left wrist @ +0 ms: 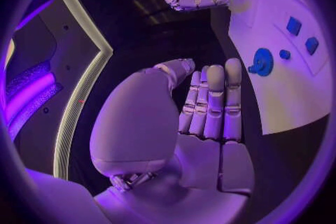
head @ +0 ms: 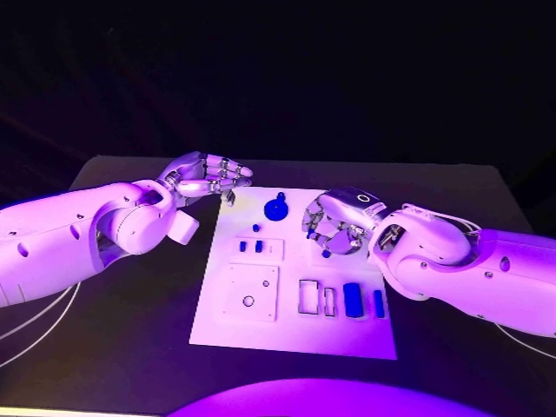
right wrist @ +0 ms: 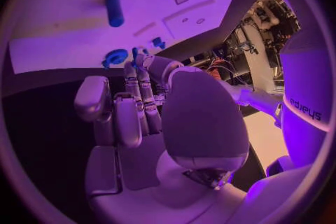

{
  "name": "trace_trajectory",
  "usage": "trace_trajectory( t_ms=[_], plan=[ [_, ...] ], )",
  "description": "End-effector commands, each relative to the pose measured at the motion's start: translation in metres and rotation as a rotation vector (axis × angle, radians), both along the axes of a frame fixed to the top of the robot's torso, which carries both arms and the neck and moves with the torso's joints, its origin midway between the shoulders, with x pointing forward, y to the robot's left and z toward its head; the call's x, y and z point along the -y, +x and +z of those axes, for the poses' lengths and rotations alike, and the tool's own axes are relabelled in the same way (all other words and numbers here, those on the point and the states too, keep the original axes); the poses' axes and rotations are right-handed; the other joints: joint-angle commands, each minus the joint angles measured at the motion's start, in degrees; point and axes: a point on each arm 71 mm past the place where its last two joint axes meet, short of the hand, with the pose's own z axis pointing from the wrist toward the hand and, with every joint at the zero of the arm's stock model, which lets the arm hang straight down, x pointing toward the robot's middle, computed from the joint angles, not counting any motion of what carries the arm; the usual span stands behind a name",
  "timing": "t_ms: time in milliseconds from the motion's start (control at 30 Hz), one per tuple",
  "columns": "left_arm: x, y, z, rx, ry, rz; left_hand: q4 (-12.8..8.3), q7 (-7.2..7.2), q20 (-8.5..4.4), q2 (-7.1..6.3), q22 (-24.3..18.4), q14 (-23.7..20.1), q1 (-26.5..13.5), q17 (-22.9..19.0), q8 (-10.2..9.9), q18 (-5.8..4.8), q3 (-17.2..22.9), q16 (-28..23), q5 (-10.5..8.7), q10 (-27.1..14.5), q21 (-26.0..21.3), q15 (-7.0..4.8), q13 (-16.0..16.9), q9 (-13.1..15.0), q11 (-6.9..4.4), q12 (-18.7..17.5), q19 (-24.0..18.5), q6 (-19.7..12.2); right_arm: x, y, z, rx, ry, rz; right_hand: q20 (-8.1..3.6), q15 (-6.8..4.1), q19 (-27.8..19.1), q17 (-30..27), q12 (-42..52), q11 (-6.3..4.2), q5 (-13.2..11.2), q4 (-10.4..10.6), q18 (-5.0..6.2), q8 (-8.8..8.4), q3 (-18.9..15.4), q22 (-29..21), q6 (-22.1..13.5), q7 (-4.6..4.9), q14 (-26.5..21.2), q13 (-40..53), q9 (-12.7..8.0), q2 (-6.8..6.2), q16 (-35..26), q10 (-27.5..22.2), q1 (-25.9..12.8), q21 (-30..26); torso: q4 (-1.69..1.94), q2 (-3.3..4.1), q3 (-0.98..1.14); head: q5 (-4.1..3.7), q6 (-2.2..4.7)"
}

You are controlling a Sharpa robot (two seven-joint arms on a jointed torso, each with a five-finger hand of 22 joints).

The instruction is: Assemble the parts on the task board

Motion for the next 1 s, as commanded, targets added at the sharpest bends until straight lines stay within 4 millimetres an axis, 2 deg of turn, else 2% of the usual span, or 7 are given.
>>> trace_trajectory(
  t_ms=[33, 167, 267, 300, 700, 867, 1000],
  plan=[
    [0.003, 0.0, 0.001, 0.012, -0.015, -0.004, -0.39, -0.04, 0.01, 0.31, 0.08, -0.28, 0.32, -0.05, 0.35, 0.44, 0.06, -0.17, 0.22, -0.37, 0.34, 0.26, 0.06, 0.07, -0.16, 0.38, 0.54, -0.3, -0.013, -0.007, -0.002, -0.007, 0.015, 0.05, -0.32, -0.44, 0.02, 0.03, 0.28, -2.4, 0.18, -0.18, -1.02, 0.31, 0.38, -0.08, 0.38, -0.12, 2.45, 1.17, 0.05, 0.67, 0.28, 2.8, 0.91, -0.01, 0.06, 0.02, -0.12, 1.42, -0.35],
    [0.006, 0.0, 0.001, 0.009, -0.017, -0.01, -0.39, -0.04, 0.01, 0.31, 0.08, -0.28, 0.32, -0.05, 0.35, 0.44, 0.06, -0.17, 0.22, -0.37, 0.34, 0.26, 0.06, 0.07, -0.16, 0.38, 0.54, -0.3, -0.03, -0.015, -0.009, -0.031, 0.017, 0.088, -0.33, -0.44, -0.04, 0.03, 0.26, -2.4, 0.18, -0.2, -1.0, 0.31, 0.41, -0.14, 0.36, -0.1, 2.45, 1.17, 0.07, 0.68, 0.29, 2.8, 0.91, -0.08, 0.13, 0.03, -0.13, 2.8, -0.56],
    [0.008, 0.001, 0.001, 0.008, -0.019, -0.013, -0.43, -0.02, 0.01, 0.3, 0.09, -0.31, 0.35, -0.07, 0.38, 0.43, 0.07, -0.19, 0.21, -0.42, 0.37, 0.27, 0.06, 0.08, -0.14, 0.4, 0.54, -0.37, -0.041, -0.02, -0.015, -0.049, 0.015, 0.113, -0.33, -0.43, -0.11, -0.06, 0.23, -2.39, 0.17, -0.24, -0.97, 0.3, 0.45, -0.22, 0.34, -0.08, 2.43, 1.18, 0.09, 0.68, 0.25, 2.8, 0.91, -0.17, 0.14, 0.03, -0.11, 3.38, -0.66],
    [0.008, 0.001, 0.001, 0.008, -0.019, -0.015, -0.43, -0.02, 0.01, 0.3, 0.09, -0.31, 0.35, -0.07, 0.38, 0.43, 0.07, -0.19, 0.21, -0.42, 0.37, 0.27, 0.06, 0.08, -0.14, 0.4, 0.54, -0.37, -0.044, -0.021, -0.017, -0.056, 0.014, 0.12, -0.33, -0.43, -0.17, -0.21, 0.23, -2.38, 0.17, -0.24, -0.95, 0.3, 0.46, -0.3, 0.34, -0.07, 2.4, 1.18, 0.09, 0.68, 0.19, 2.8, 0.91, -0.25, 0.14, 0.02, -0.12, 3.96, -0.81],
    [0.012, 0.001, 0.0, 0.003, -0.023, -0.023, -0.15, 0.06, 0.08, 0.26, 0.09, -0.34, -0.1, -0.11, 0.51, 0.4, -0.14, -0.23, 0.13, -0.55, 0.37, 0.37, 0.07, 0.12, -0.05, 0.48, 0.49, -0.51, -0.064, -0.031, -0.039, -0.104, -0.001, 0.158, -0.33, -0.42, -0.29, -0.28, 0.17, -2.35, 0.17, -0.28, -0.91, 0.28, 0.53, -0.42, 0.28, -0.03, 2.39, 1.18, 0.12, 0.7, 0.18, 2.78, 0.88, -0.38, 0.07, 0.01, -0.09, 6.62, -2.02],
    [0.013, 0.001, 0.0, 0.001, -0.025, -0.025, 0.04, 0.09, 0.12, 0.26, 0.07, -0.34, -0.36, -0.12, 0.58, 0.4, -0.25, -0.22, 0.08, -0.6, 0.35, 0.41, 0.07, 0.15, -0.02, 0.54, 0.47, -0.58, -0.069, -0.034, -0.043, -0.118, -0.012, 0.171, -0.33, -0.41, -0.33, -0.28, 0.14, -2.34, 0.16, -0.31, -0.9, 0.27, 0.57, -0.45, 0.25, -0.01, 2.39, 1.19, 0.14, 0.71, 0.18, 2.77, 0.87, -0.42, 0.0, 0.01, -0.09, 7.42, -2.43],
    [0.013, 0.001, 0.0, 0.0, -0.027, -0.028, 0.04, 0.09, 0.12, 0.26, 0.07, -0.34, -0.36, -0.12, 0.58, 0.4, -0.25, -0.22, 0.08, -0.6, 0.35, 0.41, 0.07, 0.15, -0.02, 0.54, 0.47, -0.58, -0.069, -0.034, -0.046, -0.118, -0.02, 0.17, -0.33, -0.41, -0.33, -0.28, 0.14, -2.34, 0.16, -0.31, -0.9, 0.27, 0.57, -0.45, 0.25, -0.01, 2.39, 1.19, 0.14, 0.71, 0.18, 2.77, 0.87, -0.42, 0.03, -0.01, -0.14, 7.57, -2.54]
  ],
)
